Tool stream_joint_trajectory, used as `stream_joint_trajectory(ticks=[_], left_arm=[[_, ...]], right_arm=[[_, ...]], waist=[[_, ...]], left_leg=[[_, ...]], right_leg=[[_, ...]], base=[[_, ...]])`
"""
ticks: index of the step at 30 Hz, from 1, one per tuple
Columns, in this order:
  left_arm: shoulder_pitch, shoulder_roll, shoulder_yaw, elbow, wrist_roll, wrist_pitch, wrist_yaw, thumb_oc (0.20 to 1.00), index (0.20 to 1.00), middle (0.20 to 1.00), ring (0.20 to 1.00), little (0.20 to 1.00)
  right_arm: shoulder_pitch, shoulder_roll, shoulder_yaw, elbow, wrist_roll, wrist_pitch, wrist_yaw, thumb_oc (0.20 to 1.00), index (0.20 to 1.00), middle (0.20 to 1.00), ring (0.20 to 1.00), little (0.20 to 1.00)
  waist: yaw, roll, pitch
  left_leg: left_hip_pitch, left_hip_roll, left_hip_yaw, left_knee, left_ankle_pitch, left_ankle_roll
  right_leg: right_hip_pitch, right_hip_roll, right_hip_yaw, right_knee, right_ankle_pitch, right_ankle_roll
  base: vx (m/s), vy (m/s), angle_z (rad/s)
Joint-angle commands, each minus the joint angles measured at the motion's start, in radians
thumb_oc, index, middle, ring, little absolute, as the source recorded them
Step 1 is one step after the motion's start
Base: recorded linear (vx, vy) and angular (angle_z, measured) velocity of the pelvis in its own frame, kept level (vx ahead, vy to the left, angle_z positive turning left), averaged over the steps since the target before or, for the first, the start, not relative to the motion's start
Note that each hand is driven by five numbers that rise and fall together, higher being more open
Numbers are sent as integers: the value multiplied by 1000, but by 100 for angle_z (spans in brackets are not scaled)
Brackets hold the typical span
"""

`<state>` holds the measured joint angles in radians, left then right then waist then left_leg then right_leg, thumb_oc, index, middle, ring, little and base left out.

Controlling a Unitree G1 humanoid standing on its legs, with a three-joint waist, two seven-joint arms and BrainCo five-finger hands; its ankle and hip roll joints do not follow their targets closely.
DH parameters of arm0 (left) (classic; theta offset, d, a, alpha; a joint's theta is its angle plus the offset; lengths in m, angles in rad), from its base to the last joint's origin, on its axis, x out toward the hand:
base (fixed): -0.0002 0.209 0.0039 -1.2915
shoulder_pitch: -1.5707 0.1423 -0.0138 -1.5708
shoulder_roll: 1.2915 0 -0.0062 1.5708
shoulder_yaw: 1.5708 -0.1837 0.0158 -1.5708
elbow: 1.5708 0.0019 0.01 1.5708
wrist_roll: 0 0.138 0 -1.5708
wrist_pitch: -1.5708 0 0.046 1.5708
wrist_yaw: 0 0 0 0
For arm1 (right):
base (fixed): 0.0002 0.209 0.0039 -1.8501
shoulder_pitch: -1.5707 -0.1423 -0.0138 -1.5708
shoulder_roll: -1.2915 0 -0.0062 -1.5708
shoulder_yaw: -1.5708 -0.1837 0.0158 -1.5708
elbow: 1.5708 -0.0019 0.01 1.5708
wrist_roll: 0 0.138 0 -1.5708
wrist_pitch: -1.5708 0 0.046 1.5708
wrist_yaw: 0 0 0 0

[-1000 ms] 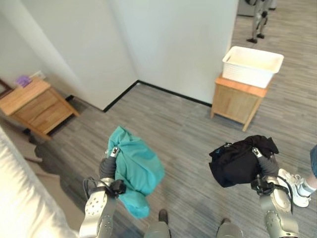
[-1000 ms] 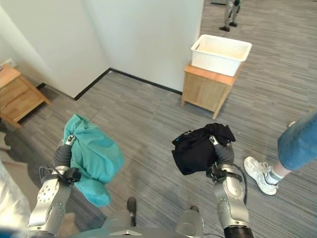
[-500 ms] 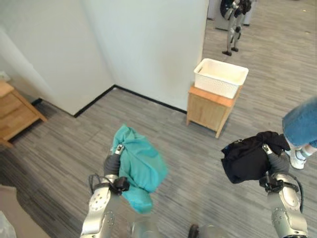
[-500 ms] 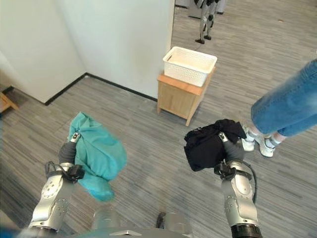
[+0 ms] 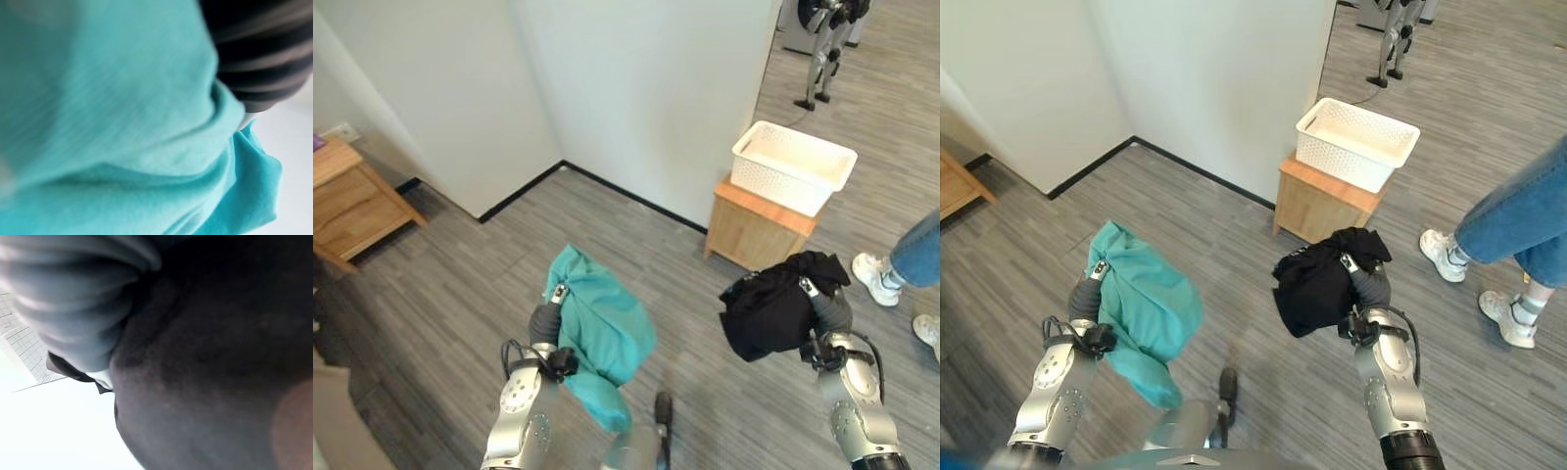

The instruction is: Pick up bed clothes into laundry basket.

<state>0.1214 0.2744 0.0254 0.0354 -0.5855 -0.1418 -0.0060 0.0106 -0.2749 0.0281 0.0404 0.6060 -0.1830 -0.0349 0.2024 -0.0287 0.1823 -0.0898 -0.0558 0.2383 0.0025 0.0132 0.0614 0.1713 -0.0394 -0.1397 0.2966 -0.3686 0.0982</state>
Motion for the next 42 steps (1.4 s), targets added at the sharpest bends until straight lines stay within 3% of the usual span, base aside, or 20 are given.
stream_joint_trajectory(ticks=[1,4,8,10,12,13,17,18,20,21,22,24,25,26,30,31,33,35,37,42], left_arm=[[-24,78,15,-91,-9,-64,-5,200,200,200,200,200],[-43,98,3,-106,19,-67,9,200,200,200,200,200],[-67,110,0,-122,-9,-72,1,200,200,200,200,200],[-77,113,-14,-106,-10,-74,0,200,200,200,200,200],[-78,112,-27,-89,-9,-74,-4,200,200,200,200,200],[-77,113,-31,-81,-4,-74,-6,200,200,200,200,200],[-47,105,-27,-92,-7,-66,-30,200,200,200,200,200],[-39,93,-23,-83,-10,-71,-27,200,200,200,200,200],[-47,79,-33,-76,-30,-65,-29,200,200,200,200,200],[-47,75,-33,-67,-29,-60,-29,200,200,200,200,200],[-47,75,-33,-67,-29,-60,-29,200,200,200,200,200],[-42,80,-34,-72,-27,-48,-40,200,200,200,200,200],[-37,76,-32,-80,-30,-46,-41,200,200,200,200,200],[-36,74,-31,-84,-32,-45,-42,200,200,200,200,200],[-44,66,-42,-68,-28,-45,-47,200,200,200,200,200],[-44,66,-43,-68,-28,-45,-47,200,200,200,200,200],[-34,72,-36,-73,-6,-51,-46,200,200,200,200,200],[-38,76,-38,-76,9,-54,-47,200,200,200,200,200],[-44,80,-37,-91,6,-56,-48,200,200,200,200,200],[-86,65,-72,-86,-3,-59,-32,200,200,200,200,200]], right_arm=[[-74,18,-26,-75,-16,-76,31,200,200,200,200,200],[-67,25,-10,-69,-17,-67,31,200,200,200,200,200],[-43,23,-26,-72,-2,-63,39,200,200,200,200,200],[-22,20,-42,-69,7,-66,33,200,200,200,200,200],[-6,20,-51,-75,4,-64,27,200,200,200,200,200],[-1,20,-53,-75,3,-62,24,200,200,200,200,200],[-10,5,-52,-81,-2,-51,37,200,200,200,200,200],[-14,-14,-46,-85,13,-56,46,200,200,200,200,200],[-28,-30,-53,-84,36,-68,39,200,200,200,200,200],[-29,-40,-60,-85,39,-73,38,200,200,200,200,200],[-29,-40,-60,-85,39,-73,38,200,200,200,200,200],[-26,-58,-75,-86,49,-81,28,200,200,200,200,200],[-20,-64,-75,-84,40,-78,23,200,200,200,200,200],[-10,-68,-77,-85,31,-71,23,200,200,200,200,200],[10,-61,-84,-77,33,-56,27,200,200,200,200,200],[11,-61,-84,-77,33,-56,27,200,200,200,200,200],[13,-47,-63,-65,5,-51,32,200,200,200,200,200],[22,-44,-49,-44,-27,-42,33,200,200,200,200,200],[32,-44,-43,-36,-40,-31,41,200,200,200,200,200],[86,-23,-60,-50,-19,-30,44,200,200,200,200,200]], waist=[[18,-54,-50],[-27,-4,-10],[-70,17,6],[-99,9,4],[-124,1,-9],[-132,-2,-14],[-123,-13,-30],[-124,-12,-26],[-132,-7,-18],[-141,-13,-9],[-142,-13,-9],[-143,-35,17],[-142,-34,20],[-141,-32,23],[-128,-31,15],[-127,-31,16],[-110,-14,-1],[-97,-6,-6],[-96,-1,-7],[-152,25,-27]], left_leg=[[-24,11,-3,95,20,21],[59,48,-45,89,-7,28],[139,70,-137,38,-21,-15],[168,74,-190,15,-43,-48],[185,81,-222,-7,-58,-67],[200,84,-241,-15,-65,-78],[190,118,-292,3,-60,-101],[179,168,-300,40,-36,-131],[138,203,-307,128,22,-156],[114,228,-288,201,65,-161],[113,228,-290,202,65,-161],[49,272,-228,410,144,-151],[36,279,-210,428,144,-148],[23,278,-185,434,155,-154],[-46,174,-161,342,110,-159],[-45,174,-160,341,110,-159],[-25,117,-134,173,77,-144],[-11,65,-174,125,71,-133],[4,46,-229,121,59,-133],[80,40,-260,18,64,-117]], right_leg=[[-52,-61,-47,279,449,144],[-179,-103,-73,425,420,115],[-262,-200,-64,232,356,64],[-266,-189,17,-30,356,61],[-262,-172,114,-188,385,86],[-265,-167,135,-222,415,102],[-255,-160,102,-198,417,94],[-237,-132,87,-217,402,75],[-200,-102,48,-258,399,49],[-175,-88,27,-269,393,34],[-174,-88,25,-270,394,34],[-117,-73,-15,-295,378,-12],[-100,-64,-23,-304,367,-21],[-85,-61,-30,-307,360,-23],[-57,-58,-31,-320,354,-17],[-57,-59,-30,-320,354,-17],[-53,-36,-22,-342,358,-4],[-44,-26,-7,-355,357,1],[-40,-21,7,-366,357,-1],[-36,-14,8,-356,345,-6]], base=[[238,95,-2],[261,-11,21],[280,-190,52],[316,-282,79],[336,-277,90],[232,-202,73],[223,-378,60],[192,-416,64],[191,-497,32],[96,-306,21],[105,-378,31],[131,-419,30],[138,-320,15],[146,-205,1],[154,-129,-6],[175,-61,-3],[163,-29,-15],[96,-22,-41],[55,0,-53],[17,70,-32]])
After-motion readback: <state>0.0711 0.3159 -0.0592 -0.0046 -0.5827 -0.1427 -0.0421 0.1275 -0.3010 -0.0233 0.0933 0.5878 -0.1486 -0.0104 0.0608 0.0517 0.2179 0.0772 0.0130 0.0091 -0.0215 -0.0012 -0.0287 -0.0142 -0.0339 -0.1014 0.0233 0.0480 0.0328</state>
